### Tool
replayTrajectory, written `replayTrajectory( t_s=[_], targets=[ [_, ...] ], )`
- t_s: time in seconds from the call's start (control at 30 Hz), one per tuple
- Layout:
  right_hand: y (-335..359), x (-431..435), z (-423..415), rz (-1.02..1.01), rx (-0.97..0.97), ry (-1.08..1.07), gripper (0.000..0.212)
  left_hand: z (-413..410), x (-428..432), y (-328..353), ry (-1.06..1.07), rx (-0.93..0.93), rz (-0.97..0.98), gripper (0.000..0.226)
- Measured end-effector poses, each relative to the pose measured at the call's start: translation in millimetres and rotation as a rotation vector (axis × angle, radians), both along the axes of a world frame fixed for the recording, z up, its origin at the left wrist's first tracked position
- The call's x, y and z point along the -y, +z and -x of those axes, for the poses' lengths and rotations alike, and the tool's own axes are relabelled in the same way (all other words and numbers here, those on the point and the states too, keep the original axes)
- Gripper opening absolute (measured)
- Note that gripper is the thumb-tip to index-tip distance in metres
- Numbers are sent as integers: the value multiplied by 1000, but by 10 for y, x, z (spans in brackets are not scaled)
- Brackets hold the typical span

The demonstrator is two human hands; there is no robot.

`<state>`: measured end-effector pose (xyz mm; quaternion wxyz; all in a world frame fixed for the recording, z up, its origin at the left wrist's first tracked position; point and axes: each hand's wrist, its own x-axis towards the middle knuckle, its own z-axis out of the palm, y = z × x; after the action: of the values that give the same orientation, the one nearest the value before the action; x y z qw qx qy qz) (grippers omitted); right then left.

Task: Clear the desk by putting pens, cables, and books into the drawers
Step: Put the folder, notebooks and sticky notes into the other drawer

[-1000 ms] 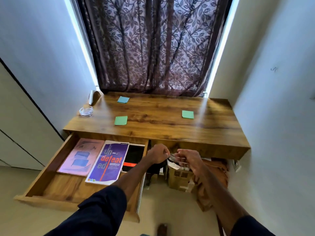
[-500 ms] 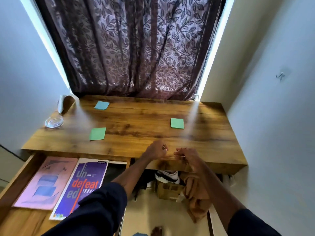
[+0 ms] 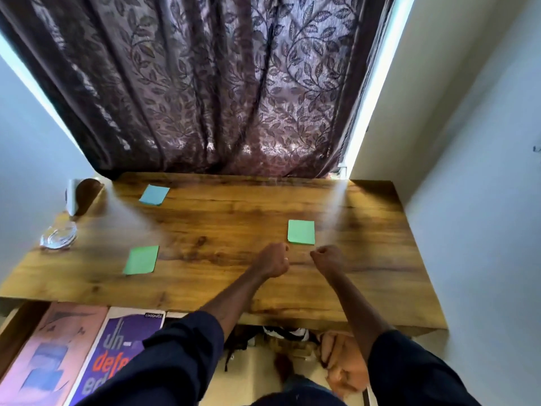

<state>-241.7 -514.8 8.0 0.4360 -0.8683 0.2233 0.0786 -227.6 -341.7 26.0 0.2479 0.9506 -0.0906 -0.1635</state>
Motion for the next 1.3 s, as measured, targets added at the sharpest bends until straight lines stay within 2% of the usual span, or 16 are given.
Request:
replayTrajectory(
  t_s=[0.17,0.33,0.47,0.53,0.63,0.77,0.87,0.93,1.03,1.07,1.13,1.3],
  targets=[
    [-129,45,-581,98,-35,41,36,-488,159,-109,-91,9,-119,45],
    [-128,-18,-919,89,-147,37,46,-802,233,-281,-160,-36,-189,55],
    [-316,-37,-1125,91,-185,26,47,-918,176,-454,-221,-88,-266,43],
    [-493,-11,-1299,88,-211,-6,45,-1021,131,-515,-250,-95,-264,35],
    [-270,-80,-1429,73,-244,-30,30,-1205,58,-565,-297,-90,-264,30],
    [-94,-281,-1719,80,-243,105,28,-1485,-134,-599,-317,-124,-169,36],
    [109,-579,-1966,117,-216,224,23,-1733,-437,-666,-138,-129,3,28],
    [200,-792,-2104,110,-165,238,26,-1892,-676,-720,96,-118,152,28],
    [175,-1146,-2297,40,-102,233,26,-2097,-1068,-795,439,24,222,39],
    [145,-1233,-2346,-6,-105,213,26,-2163,-1180,-818,489,73,219,40],
    [66,-1488,-2477,-115,-132,170,25,-2305,-1523,-865,565,142,95,35],
    [-99,-2096,-2753,-277,-234,193,32,-2760,-2606,-929,646,156,-170,50]
  ],
)
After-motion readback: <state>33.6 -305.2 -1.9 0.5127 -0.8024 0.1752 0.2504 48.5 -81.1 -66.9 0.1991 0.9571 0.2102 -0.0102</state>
